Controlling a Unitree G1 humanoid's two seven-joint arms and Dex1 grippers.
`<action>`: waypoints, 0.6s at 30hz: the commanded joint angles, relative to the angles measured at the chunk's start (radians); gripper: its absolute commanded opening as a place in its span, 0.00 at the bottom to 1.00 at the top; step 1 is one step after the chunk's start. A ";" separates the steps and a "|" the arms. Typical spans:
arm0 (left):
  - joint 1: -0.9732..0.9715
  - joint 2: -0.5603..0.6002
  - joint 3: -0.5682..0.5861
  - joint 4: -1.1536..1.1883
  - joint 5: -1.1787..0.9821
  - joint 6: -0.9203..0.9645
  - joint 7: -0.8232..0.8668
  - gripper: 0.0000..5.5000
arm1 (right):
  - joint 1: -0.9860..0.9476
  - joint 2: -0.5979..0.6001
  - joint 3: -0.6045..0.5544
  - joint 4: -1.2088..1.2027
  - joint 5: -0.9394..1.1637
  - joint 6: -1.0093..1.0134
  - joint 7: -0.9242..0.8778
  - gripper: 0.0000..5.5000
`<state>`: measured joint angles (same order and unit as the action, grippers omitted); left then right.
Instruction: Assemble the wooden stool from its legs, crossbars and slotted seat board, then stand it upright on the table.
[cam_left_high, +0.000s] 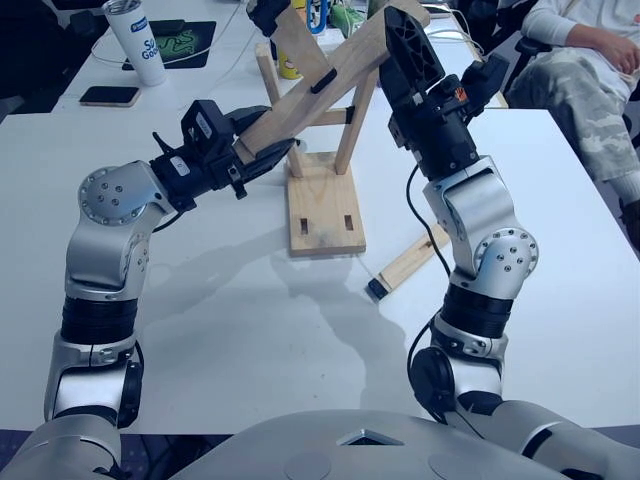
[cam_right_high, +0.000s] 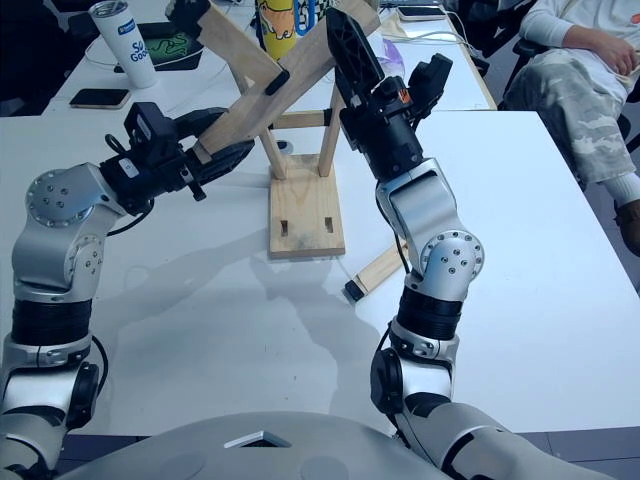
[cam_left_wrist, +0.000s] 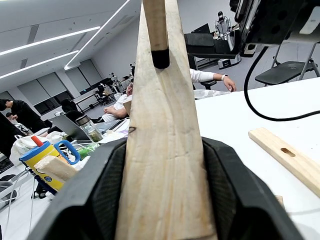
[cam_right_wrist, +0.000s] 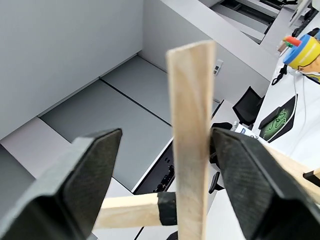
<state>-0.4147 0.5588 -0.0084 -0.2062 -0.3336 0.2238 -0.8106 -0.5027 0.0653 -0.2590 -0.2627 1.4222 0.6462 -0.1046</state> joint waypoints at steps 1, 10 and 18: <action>0.013 0.016 -0.012 -0.011 0.013 -0.017 -0.023 0.37 | 0.003 -0.009 0.011 0.002 0.008 -0.009 0.002 0.61; 0.024 0.019 -0.015 -0.004 0.038 -0.042 -0.033 0.37 | 0.007 -0.015 0.019 0.010 0.003 -0.018 0.007 0.45; 0.026 0.017 -0.016 -0.001 0.043 -0.047 -0.034 0.37 | 0.014 -0.017 0.026 0.014 -0.009 -0.018 0.013 0.22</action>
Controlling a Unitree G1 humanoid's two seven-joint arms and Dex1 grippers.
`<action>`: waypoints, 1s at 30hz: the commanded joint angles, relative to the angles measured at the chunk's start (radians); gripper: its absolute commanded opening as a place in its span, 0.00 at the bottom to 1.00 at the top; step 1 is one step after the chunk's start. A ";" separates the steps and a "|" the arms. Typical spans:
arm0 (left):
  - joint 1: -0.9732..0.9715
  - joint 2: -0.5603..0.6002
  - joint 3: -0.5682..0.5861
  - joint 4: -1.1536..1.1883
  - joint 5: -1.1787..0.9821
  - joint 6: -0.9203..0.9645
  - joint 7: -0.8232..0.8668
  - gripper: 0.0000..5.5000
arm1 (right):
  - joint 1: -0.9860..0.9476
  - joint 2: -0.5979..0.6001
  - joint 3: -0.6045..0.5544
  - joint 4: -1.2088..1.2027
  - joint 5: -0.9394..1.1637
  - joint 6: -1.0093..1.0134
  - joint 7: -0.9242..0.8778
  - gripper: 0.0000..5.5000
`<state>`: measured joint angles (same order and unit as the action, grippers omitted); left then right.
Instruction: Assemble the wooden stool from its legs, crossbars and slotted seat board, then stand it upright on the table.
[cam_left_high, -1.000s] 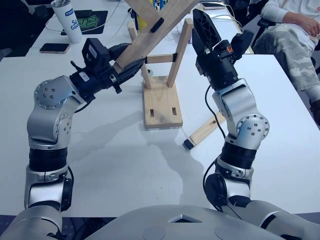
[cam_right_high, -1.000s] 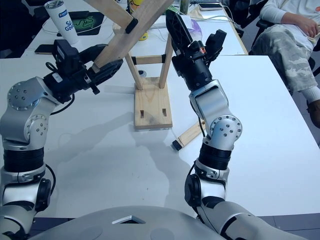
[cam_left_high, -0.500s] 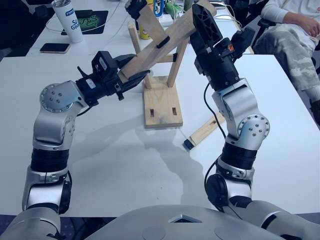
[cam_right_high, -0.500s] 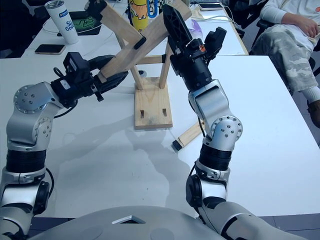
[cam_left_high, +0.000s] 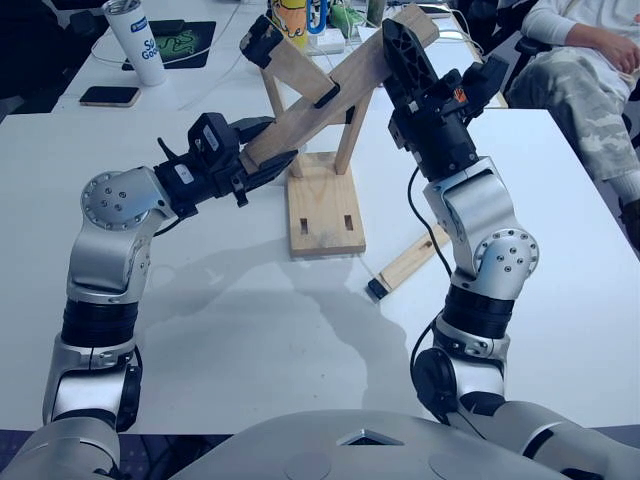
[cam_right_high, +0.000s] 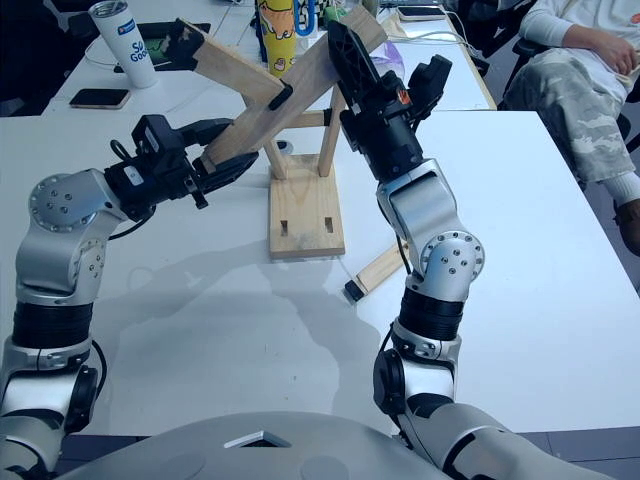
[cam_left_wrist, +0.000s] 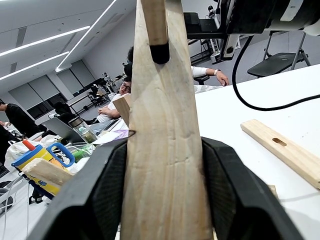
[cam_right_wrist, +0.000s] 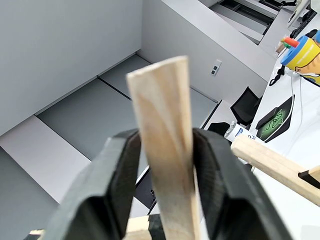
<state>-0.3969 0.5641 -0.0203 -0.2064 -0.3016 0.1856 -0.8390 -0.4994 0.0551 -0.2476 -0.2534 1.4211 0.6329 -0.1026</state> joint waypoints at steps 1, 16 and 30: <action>0.008 0.012 -0.004 0.000 0.012 -0.009 -0.006 0.37 | 0.012 -0.007 0.015 0.007 -0.012 -0.006 0.012 0.21; 0.054 0.005 0.007 -0.011 0.006 0.031 0.020 0.60 | 0.011 -0.037 -0.020 0.031 -0.053 -0.036 -0.003 0.19; 0.229 -0.186 0.209 0.035 -0.115 0.135 0.324 0.33 | 0.154 -0.231 0.015 -0.074 -0.293 0.027 -0.030 0.19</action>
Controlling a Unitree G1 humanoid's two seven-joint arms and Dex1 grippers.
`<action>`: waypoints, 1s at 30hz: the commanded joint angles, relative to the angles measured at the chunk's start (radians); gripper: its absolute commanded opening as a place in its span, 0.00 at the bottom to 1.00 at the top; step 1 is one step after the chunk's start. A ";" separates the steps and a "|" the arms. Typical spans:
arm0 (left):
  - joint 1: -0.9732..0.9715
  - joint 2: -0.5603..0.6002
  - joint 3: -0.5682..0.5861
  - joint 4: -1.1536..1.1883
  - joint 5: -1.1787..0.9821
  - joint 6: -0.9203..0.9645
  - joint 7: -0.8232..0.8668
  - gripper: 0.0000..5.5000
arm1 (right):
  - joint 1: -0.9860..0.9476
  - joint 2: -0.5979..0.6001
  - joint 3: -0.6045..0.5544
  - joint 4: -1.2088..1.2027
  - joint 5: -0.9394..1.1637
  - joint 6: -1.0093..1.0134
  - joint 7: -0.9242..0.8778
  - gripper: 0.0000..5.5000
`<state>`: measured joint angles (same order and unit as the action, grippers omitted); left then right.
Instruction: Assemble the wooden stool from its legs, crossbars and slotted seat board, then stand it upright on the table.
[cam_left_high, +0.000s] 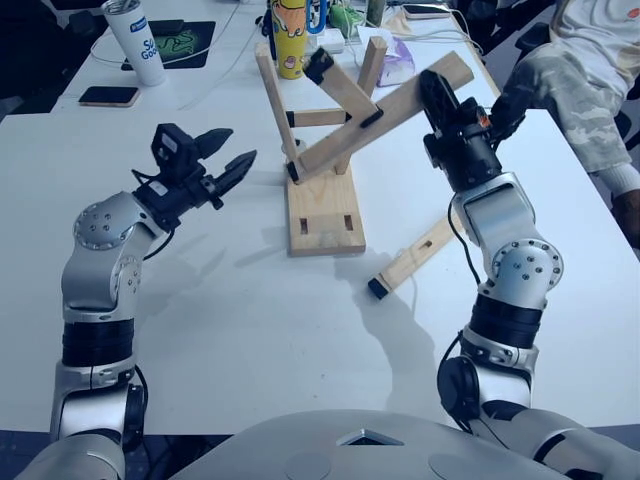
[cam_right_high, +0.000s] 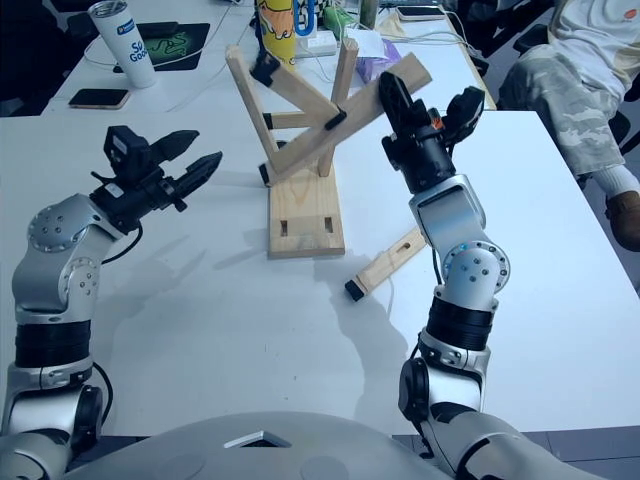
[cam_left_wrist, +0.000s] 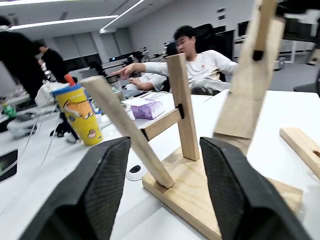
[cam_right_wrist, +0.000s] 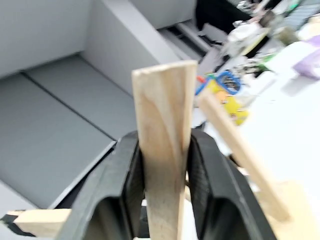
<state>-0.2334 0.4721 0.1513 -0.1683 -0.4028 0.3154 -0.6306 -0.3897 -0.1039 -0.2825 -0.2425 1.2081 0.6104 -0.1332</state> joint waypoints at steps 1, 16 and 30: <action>0.078 -0.123 0.034 0.006 0.000 -0.007 0.150 0.31 | 0.060 -0.095 0.070 -0.112 -0.123 0.059 -0.004 0.19; 0.040 -0.337 0.030 0.192 0.228 -0.252 0.541 0.00 | 0.116 -0.085 0.175 -0.187 -0.455 0.053 -0.058 0.19; 0.021 -0.361 -0.008 0.200 0.263 -0.290 0.565 0.00 | 0.204 -0.075 0.112 -0.293 -0.473 0.079 -0.043 0.19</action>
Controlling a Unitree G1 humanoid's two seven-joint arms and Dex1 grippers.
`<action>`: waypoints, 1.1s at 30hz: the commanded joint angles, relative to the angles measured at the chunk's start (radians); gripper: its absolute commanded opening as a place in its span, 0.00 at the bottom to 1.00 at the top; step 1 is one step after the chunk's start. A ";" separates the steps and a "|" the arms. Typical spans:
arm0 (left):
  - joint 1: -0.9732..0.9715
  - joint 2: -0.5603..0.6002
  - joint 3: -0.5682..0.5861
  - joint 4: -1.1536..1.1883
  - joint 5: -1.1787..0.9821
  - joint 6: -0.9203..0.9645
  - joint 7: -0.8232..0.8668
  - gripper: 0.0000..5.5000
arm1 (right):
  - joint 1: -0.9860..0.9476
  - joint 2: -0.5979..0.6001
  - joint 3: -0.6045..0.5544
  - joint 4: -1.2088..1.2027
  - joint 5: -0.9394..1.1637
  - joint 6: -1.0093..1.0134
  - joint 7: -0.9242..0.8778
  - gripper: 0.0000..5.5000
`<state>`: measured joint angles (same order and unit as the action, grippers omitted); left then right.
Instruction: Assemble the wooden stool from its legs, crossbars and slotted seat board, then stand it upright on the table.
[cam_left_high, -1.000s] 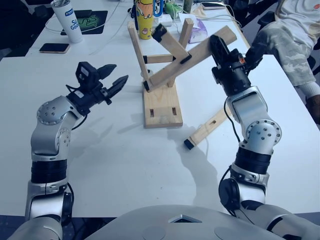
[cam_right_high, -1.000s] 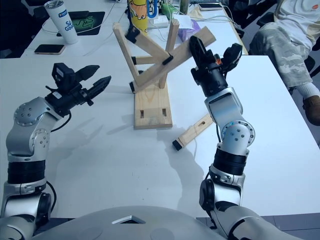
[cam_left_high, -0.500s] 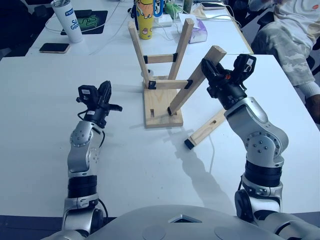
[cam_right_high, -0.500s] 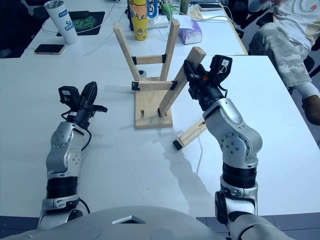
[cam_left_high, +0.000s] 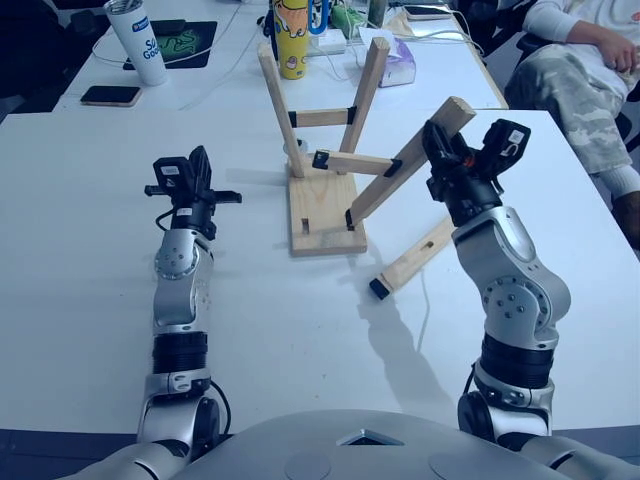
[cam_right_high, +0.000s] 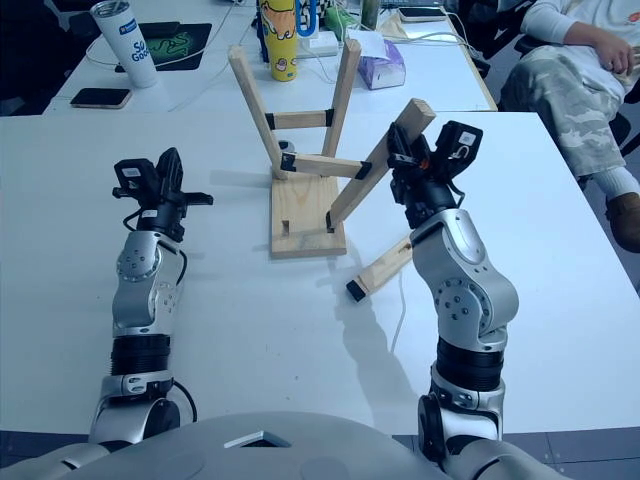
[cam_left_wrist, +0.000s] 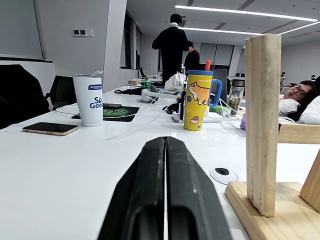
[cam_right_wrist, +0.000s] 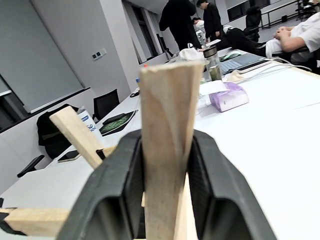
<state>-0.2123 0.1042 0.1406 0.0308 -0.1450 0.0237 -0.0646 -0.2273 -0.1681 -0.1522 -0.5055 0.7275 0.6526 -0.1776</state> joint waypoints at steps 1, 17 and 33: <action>-0.003 0.008 0.005 0.004 0.004 0.002 -0.001 0.00 | 0.053 -0.015 -0.019 -0.029 0.002 0.040 0.006 0.19; 0.029 0.022 -0.003 -0.048 0.011 0.030 -0.016 0.00 | 0.140 0.053 -0.023 -0.026 0.009 0.060 -0.022 0.19; 0.035 0.018 -0.001 -0.069 0.013 0.036 -0.002 0.00 | 0.133 0.032 -0.045 -0.085 0.026 0.131 -0.059 0.19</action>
<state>-0.1874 0.1223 0.1401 -0.0255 -0.1372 0.0492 -0.0712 -0.1197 -0.1213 -0.2165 -0.6118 0.7924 0.7430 -0.2165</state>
